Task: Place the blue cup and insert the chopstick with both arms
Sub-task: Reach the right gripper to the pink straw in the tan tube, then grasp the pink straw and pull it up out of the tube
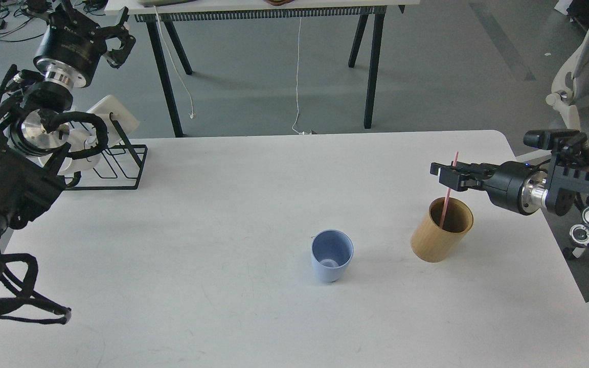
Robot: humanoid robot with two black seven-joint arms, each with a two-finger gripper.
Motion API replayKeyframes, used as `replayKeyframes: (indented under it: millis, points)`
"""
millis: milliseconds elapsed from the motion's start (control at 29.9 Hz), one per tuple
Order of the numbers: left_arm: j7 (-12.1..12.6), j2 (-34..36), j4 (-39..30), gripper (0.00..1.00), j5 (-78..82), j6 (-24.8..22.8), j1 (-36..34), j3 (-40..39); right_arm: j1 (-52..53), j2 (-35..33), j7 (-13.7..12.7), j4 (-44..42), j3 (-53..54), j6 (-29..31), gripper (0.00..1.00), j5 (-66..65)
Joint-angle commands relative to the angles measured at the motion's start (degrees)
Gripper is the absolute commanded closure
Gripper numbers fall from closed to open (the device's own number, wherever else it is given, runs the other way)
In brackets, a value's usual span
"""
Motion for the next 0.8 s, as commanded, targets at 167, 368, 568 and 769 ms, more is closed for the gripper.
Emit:
replayKeyframes:
  millis: [167, 368, 568, 769]
  points:
    - [0.0, 0.2, 0.0, 0.00, 0.0, 0.0, -0.1, 0.1, -0.6, -0.5, 0.0, 0.3, 0.0, 0.3, 0.79, -3.4]
    - [0.0, 0.2, 0.0, 0.00, 0.0, 0.0, 0.0, 0.1, -1.0, -0.6, 0.0, 0.6, 0.0, 0.4, 0.93, -3.5]
    - [-0.1, 0.4, 0.0, 0.00, 0.0, 0.0, 0.0, 0.1, -1.0, -1.8, 0.0, 1.6, 0.5, 0.4, 0.97, -3.3]
    - [-0.1, 0.4, 0.0, 0.00, 0.0, 0.0, 0.0, 0.1, 0.8, -7.9, -0.1, 8.1, 1.1, 0.4, 0.97, -3.3]
